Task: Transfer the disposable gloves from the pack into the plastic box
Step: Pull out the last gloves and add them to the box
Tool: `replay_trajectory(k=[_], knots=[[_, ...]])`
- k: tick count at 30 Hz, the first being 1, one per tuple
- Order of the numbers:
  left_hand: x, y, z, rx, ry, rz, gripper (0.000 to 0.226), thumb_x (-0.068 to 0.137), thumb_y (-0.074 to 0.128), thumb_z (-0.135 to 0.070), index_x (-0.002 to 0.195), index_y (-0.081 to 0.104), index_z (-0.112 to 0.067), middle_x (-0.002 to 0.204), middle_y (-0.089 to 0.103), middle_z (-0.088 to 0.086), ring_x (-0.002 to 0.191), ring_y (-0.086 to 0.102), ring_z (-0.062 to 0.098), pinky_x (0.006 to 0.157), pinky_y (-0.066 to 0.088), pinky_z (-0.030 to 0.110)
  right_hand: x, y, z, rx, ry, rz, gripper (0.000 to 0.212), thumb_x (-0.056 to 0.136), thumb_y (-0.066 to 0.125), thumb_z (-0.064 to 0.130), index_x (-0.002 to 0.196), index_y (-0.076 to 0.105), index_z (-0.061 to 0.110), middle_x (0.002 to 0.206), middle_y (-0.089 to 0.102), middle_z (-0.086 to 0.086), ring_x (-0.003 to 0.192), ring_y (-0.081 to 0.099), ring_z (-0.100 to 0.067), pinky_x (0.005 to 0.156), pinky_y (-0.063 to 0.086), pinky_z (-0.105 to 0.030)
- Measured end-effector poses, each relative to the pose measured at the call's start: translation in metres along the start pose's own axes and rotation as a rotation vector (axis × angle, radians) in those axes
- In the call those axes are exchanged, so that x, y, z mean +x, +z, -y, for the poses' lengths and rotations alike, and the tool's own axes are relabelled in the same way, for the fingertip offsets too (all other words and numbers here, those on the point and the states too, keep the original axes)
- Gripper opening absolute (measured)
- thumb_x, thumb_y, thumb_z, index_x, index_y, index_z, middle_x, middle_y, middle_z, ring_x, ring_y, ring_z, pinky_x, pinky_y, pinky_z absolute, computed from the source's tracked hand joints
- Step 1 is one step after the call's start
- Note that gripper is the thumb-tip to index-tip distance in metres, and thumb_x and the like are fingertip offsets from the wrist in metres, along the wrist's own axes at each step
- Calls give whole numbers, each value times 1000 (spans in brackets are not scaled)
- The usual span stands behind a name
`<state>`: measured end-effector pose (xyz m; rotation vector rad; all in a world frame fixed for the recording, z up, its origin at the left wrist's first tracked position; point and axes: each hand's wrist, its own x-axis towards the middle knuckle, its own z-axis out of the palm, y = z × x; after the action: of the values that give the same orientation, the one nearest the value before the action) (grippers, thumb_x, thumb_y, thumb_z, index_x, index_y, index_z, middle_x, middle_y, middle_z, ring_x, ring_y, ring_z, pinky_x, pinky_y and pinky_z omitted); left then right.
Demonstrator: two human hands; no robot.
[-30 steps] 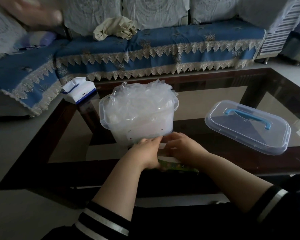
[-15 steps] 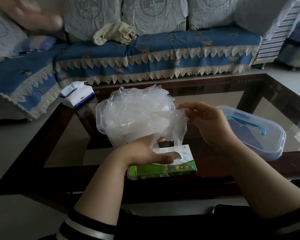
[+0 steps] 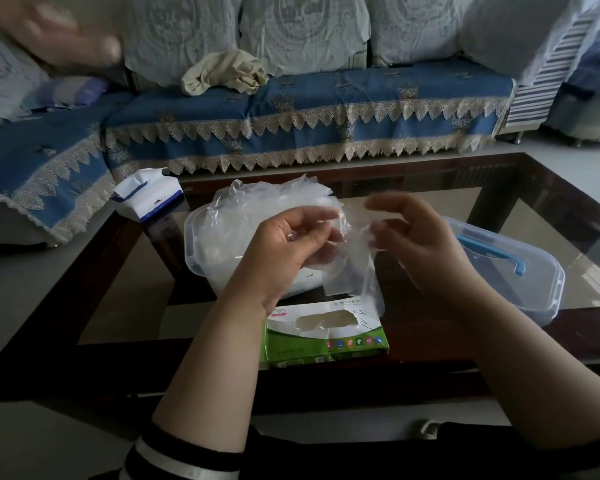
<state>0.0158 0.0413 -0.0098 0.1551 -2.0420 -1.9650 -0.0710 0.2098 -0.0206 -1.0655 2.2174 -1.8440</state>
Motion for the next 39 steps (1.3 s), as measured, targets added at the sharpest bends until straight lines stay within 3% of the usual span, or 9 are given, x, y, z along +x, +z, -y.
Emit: replay_trajectory(k=[3, 5, 7, 14, 18, 24, 30, 33, 39], knots=[[2, 0, -6, 62, 52, 87, 25, 94, 53, -1, 110, 65, -17, 81, 74, 1, 76, 70, 13, 70, 57, 25, 4, -1, 0, 574, 244, -14, 39, 90, 53, 39, 127, 47, 29, 129, 59, -1, 117, 59, -19, 101, 45, -42], [6, -2, -10, 126, 68, 123, 29, 94, 54, -4, 119, 60, -18, 86, 76, 1, 83, 70, 11, 75, 57, 25, 5, 1, -4, 534, 321, 96, 75, 74, 65, 50, 139, 39, 25, 136, 53, -9, 121, 55, -25, 106, 41, -46], [10, -8, -13, 176, 77, 110, 39, 94, 56, -5, 129, 52, -22, 90, 76, 1, 86, 69, 11, 77, 56, 25, 7, 6, -4, 497, 362, 161, 86, 70, 73, 28, 146, 33, 18, 124, 59, -21, 111, 61, -30, 102, 45, -47], [30, -29, -13, 178, 138, -290, 23, 96, 51, -1, 108, 51, -21, 93, 75, 2, 71, 68, 15, 64, 55, 25, 24, 6, -7, 543, 402, -143, 62, 82, 63, 2, 138, 41, 17, 100, 62, -10, 68, 63, -12, 74, 60, -32], [44, -39, -2, 149, 90, -657, 27, 94, 49, 4, 81, 58, -19, 100, 72, 1, 65, 68, 5, 56, 53, 19, 34, 8, -17, 589, 429, -315, 49, 88, 62, 5, 132, 45, 18, 105, 62, -11, 80, 62, -16, 75, 58, -32], [51, -44, 8, 203, -73, -771, 36, 98, 44, -3, 128, 61, -13, 117, 65, -2, 92, 69, 10, 77, 57, 25, 38, 14, -26, 451, 425, -342, 40, 91, 62, 15, 128, 48, 19, 94, 67, -5, 74, 62, -14, 76, 56, -30], [37, -42, 8, 1087, -345, -516, 53, 98, 46, -45, 142, 47, -15, 144, 46, 12, 134, 34, 33, 103, 34, 43, 28, 14, -27, -112, 241, 105, 10, 87, 66, 22, 95, 62, 25, 87, 66, 4, 72, 63, -2, 66, 52, -14], [30, -43, 13, 1204, -417, -465, 54, 97, 45, -49, 140, 48, -17, 150, 35, 11, 136, 25, 35, 109, 26, 47, 21, 20, -31, -328, 207, 401, 10, 83, 71, 26, 85, 65, 34, 86, 67, 13, 78, 64, 3, 72, 50, -13], [18, -49, 19, 1310, -333, -548, 51, 96, 51, -46, 144, 43, -31, 163, -3, 10, 146, 4, 37, 116, 12, 50, 0, 44, -52, -363, 138, 617, 8, 83, 72, 27, 86, 69, 34, 115, 52, 12, 102, 53, -2, 84, 45, -12]])
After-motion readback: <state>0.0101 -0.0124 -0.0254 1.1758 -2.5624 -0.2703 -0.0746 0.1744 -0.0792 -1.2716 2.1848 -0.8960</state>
